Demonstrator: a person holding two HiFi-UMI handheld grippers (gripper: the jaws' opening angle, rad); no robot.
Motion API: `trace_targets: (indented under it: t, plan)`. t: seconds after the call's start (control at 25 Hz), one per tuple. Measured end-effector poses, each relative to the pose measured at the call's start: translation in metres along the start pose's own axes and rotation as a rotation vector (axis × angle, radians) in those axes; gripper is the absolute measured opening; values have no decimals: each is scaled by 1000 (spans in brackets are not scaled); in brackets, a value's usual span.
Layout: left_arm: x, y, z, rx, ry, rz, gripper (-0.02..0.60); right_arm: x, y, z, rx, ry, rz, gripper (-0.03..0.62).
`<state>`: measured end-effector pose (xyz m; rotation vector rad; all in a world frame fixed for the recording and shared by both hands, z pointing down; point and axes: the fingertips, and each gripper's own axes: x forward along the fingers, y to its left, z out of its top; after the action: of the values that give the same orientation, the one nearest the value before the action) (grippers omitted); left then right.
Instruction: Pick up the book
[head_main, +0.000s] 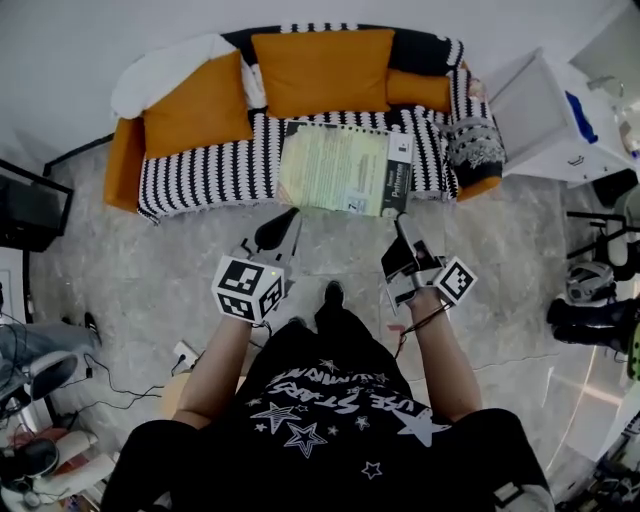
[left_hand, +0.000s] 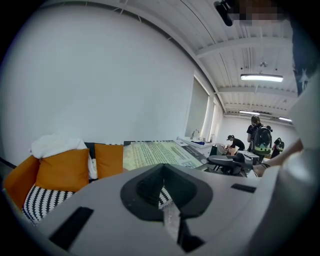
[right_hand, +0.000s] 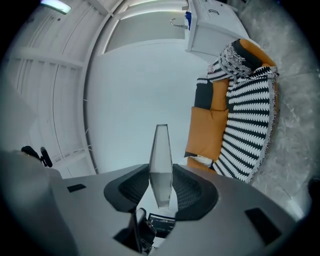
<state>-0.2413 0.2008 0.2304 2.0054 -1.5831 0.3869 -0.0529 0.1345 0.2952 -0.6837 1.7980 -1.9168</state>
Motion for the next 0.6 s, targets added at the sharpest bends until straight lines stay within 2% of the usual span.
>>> trace_targets:
  t: [0.32,0.6]
  plan:
    - [-16,-9,-1,8,-15,-6,8,-3,4,-11,10,-17,-16,156]
    - [-85,-16,-12,7,-31,1,8,-32,30,-69,26,-44,-2,156]
